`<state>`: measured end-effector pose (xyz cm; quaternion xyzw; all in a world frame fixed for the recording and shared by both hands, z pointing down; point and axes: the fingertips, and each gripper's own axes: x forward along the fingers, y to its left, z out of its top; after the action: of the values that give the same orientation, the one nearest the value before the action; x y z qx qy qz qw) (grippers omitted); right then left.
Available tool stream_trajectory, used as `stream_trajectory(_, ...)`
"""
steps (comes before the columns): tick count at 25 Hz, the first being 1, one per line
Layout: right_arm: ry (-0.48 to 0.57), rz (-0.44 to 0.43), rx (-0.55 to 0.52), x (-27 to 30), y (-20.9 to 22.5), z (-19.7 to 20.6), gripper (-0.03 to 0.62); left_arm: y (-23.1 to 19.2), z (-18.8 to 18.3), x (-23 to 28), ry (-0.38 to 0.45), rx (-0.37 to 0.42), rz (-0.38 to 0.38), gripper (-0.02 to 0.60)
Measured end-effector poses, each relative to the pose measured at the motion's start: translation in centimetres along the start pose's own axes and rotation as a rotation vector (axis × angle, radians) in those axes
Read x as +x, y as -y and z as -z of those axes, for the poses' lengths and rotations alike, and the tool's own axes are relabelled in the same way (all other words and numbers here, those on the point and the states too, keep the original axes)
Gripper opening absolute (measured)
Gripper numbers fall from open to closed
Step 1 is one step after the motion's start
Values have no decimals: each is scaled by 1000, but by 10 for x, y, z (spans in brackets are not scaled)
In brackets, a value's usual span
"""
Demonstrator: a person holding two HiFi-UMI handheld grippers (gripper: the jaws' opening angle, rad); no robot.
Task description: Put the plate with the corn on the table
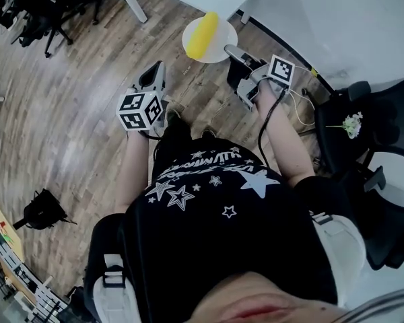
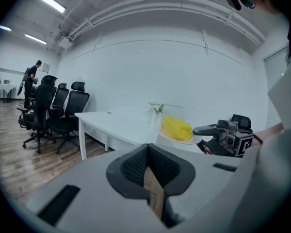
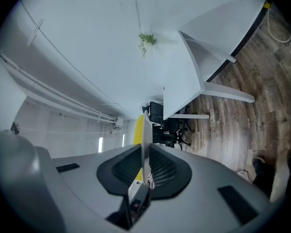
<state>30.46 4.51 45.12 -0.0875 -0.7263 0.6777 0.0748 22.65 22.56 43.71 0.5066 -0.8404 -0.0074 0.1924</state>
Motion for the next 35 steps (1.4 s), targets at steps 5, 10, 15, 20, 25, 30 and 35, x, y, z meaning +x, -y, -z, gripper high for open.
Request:
stream_trajectory(5, 21, 10, 1, 23, 8, -8, 40, -29, -1, 18, -9, -18, 9, 8)
stream_trajectory(10, 50, 11, 5, 51, 16, -21, 40, -55, -10, 45, -13, -15, 45, 6)
stream_trajectory(15, 82, 11, -10, 109, 17, -45, 40, -108, -35, 82, -14, -17, 75, 6)
stream_trajectory(20, 126, -14, -15, 164, 9, -69, 38, -154, -64, 118, -12, 4, 116, 8)
stream_trajectory(25, 161, -12, -6, 215, 7, -84, 38, -204, -95, 143, 5, 8, 130, 8)
stream_trajectory(30, 174, -5, -20, 264, 5, -95, 40, -248, -114, 162, 7, 4, 148, 8)
stream_trajectory(35, 192, -13, -23, 314, -1, -101, 38, -291, -127, 182, 3, -10, 171, 8)
